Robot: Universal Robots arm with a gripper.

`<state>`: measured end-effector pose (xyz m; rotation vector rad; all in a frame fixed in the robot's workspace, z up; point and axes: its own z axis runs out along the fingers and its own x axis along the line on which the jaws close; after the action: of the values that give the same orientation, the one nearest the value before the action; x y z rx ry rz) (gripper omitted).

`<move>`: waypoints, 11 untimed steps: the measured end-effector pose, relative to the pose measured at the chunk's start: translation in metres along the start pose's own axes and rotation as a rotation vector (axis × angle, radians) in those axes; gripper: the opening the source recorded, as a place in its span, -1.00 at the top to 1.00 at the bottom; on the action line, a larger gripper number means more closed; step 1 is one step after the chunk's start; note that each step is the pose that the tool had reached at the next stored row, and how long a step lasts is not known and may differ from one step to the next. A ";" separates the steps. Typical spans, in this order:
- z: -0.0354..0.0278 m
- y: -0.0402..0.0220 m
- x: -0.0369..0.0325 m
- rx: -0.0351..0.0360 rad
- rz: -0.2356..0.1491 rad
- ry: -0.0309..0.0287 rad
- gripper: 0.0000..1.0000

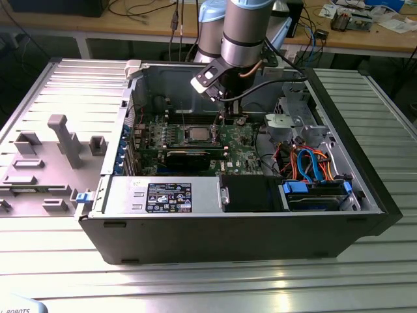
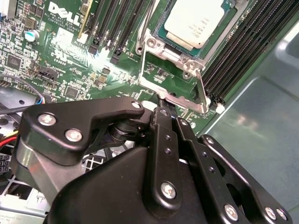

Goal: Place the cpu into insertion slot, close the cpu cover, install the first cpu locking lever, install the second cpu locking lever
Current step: 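Close the cpu cover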

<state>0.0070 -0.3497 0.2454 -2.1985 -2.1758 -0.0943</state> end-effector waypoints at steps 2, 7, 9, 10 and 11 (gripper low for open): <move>0.0000 -0.0004 0.0000 -0.0001 0.000 0.0001 0.79; 0.0000 -0.0014 0.0000 0.0000 0.000 0.0001 0.79; 0.0000 -0.0021 0.0000 0.0000 0.000 0.0000 0.79; 0.0000 -0.0025 0.0000 0.0000 0.000 0.0001 0.79; 0.0000 -0.0031 0.0000 0.0000 0.000 0.0001 0.79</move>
<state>0.0038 -0.3497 0.2454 -2.1983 -2.1758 -0.0944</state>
